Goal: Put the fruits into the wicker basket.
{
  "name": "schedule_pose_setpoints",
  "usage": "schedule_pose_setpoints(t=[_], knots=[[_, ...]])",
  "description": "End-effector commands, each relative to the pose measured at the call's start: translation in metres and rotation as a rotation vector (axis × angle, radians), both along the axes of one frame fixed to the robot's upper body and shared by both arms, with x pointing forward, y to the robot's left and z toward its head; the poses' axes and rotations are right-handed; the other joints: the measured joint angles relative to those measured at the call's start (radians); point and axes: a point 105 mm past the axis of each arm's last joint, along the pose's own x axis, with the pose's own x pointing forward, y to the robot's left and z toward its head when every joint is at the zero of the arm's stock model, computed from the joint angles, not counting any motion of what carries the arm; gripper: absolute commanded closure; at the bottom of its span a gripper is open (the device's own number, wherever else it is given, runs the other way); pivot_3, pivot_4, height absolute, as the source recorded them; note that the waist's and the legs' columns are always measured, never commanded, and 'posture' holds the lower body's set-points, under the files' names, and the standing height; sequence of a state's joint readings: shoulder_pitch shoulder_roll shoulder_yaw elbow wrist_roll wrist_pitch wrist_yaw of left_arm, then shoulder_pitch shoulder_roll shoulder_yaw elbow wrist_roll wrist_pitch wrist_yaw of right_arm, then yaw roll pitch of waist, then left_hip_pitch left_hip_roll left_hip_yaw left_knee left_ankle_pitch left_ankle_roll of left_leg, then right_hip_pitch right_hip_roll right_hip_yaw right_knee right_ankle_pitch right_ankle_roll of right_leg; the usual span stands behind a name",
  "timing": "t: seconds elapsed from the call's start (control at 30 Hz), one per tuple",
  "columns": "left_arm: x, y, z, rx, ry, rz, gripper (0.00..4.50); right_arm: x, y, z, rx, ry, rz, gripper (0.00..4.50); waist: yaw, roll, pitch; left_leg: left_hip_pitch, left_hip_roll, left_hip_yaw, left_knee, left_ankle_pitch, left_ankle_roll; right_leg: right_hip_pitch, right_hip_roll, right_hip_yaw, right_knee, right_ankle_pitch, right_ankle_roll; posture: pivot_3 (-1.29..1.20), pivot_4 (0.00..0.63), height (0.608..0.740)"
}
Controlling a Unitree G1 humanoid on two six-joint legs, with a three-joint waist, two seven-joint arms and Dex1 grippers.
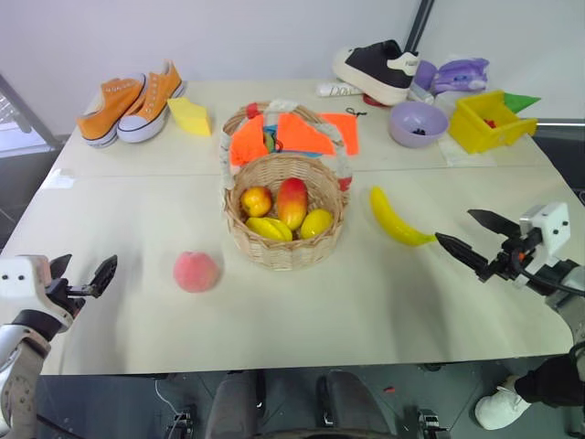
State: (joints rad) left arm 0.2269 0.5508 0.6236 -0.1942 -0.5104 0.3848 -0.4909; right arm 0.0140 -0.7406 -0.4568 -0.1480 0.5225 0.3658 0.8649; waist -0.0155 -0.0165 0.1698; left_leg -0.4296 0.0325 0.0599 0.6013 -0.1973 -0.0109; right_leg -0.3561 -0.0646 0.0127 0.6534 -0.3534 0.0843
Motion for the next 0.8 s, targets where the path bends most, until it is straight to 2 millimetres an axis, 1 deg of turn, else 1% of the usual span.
schedule_pose_setpoints(t=[0.03, 0.13, 0.23, 0.3, 0.37, 0.43, 0.47, 0.5, 0.57, 0.63, 0.7, 0.8], knots=[[0.003, -0.007, 0.018, 0.057, -0.042, -0.045, 0.00, 0.001, 0.016, 0.016, -0.012, -0.051, 0.074, 0.01, -0.001, 0.000, 0.000, 0.000, 0.000, 0.000, 0.000, 0.000, 0.000, 0.000, 0.000, 0.000, 0.000, 0.000, 0.000, 0.00, 0.150, 0.733], [0.005, -0.017, 0.026, 0.075, -0.059, -0.100, 0.00, -0.002, 0.034, 0.024, -0.024, -0.057, 0.154, 0.01, -0.001, 0.000, 0.000, 0.000, 0.000, 0.000, 0.000, 0.000, 0.000, 0.000, 0.000, 0.000, 0.000, 0.001, 0.001, 0.00, 0.150, 0.733], [0.010, -0.035, 0.039, 0.057, -0.094, -0.204, 0.00, -0.014, 0.066, 0.033, -0.044, -0.032, 0.318, 0.01, -0.001, 0.000, 0.000, 0.000, 0.000, 0.000, 0.000, 0.000, 0.000, 0.000, 0.000, 0.000, 0.001, 0.001, 0.002, 0.00, 0.150, 0.733], [0.010, -0.054, 0.044, 0.047, -0.087, -0.325, 0.00, -0.025, 0.088, 0.040, -0.036, -0.006, 0.431, 0.01, 0.000, 0.000, 0.000, 0.000, 0.000, 0.000, 0.000, 0.000, 0.000, 0.000, 0.000, 0.000, 0.001, 0.001, 0.002, 0.00, 0.150, 0.733], [0.004, -0.077, 0.044, 0.048, -0.045, -0.470, 0.00, -0.040, 0.108, 0.043, -0.047, 0.035, 0.549, 0.01, -0.001, 0.000, 0.000, 0.000, 0.000, 0.000, 0.000, 0.000, 0.000, 0.000, 0.000, 0.000, 0.001, 0.001, 0.001, 0.00, 0.150, 0.733], [-0.008, -0.103, 0.042, 0.050, 0.035, -0.650, 0.00, -0.057, 0.126, 0.044, -0.068, 0.071, 0.664, 0.01, -0.001, 0.000, 0.000, 0.000, 0.000, 0.000, 0.000, 0.000, 0.000, 0.000, 0.000, 0.000, 0.000, 0.000, 0.000, 0.00, 0.150, 0.733], [-0.013, -0.112, 0.041, 0.070, 0.072, -0.716, 0.00, -0.063, 0.133, 0.045, -0.073, 0.082, 0.707, 0.01, -0.001, -0.001, 0.000, 0.000, 0.000, 0.000, -0.001, 0.000, 0.000, 0.000, 0.000, 0.000, -0.001, 0.000, 0.000, 0.00, 0.150, 0.733], [-0.015, -0.116, 0.039, 0.106, 0.105, -0.756, 0.00, -0.068, 0.139, 0.046, -0.079, 0.087, 0.746, 0.01, -0.002, -0.001, 0.000, 0.000, 0.000, 0.000, -0.001, 0.000, 0.000, 0.000, 0.000, 0.000, -0.001, 0.000, 0.000, 0.00, 0.150, 0.733], [-0.015, -0.118, 0.037, 0.156, 0.144, -0.788, 0.00, -0.075, 0.146, 0.048, -0.081, 0.095, 0.790, 0.01, -0.001, 0.000, 0.000, 0.000, 0.000, 0.000, -0.001, 0.000, -0.001, 0.000, 0.000, 0.000, -0.001, 0.000, -0.001, 0.00, 0.150, 0.733], [-0.008, -0.119, 0.033, 0.258, 0.168, -0.811, 0.00, -0.082, 0.155, 0.048, -0.090, 0.089, 0.844, 0.01, 0.000, 0.000, 0.000, 0.000, 0.000, 0.000, -0.001, 0.000, -0.001, 0.000, 0.000, 0.000, -0.001, 0.000, -0.001, 0.00, 0.150, 0.733], [0.003, -0.120, 0.028, 0.325, 0.177, -0.813, 0.00, -0.083, 0.162, 0.050, -0.070, 0.075, 0.866, 0.01, 0.002, 0.000, 0.000, 0.000, 0.000, 0.000, -0.001, 0.000, 0.000, 0.000, 0.000, 0.000, -0.002, 0.000, -0.002, 0.00, 0.150, 0.733], [0.012, -0.122, 0.023, 0.371, 0.169, -0.814, 0.00, -0.081, 0.166, 0.050, -0.056, 0.062, 0.864, 0.01, 0.001, 0.000, 0.000, 0.000, 0.000, 0.000, -0.002, 0.000, 0.000, 0.000, 0.000, 0.000, -0.003, 0.000, -0.002, 0.00, 0.150, 0.733]])
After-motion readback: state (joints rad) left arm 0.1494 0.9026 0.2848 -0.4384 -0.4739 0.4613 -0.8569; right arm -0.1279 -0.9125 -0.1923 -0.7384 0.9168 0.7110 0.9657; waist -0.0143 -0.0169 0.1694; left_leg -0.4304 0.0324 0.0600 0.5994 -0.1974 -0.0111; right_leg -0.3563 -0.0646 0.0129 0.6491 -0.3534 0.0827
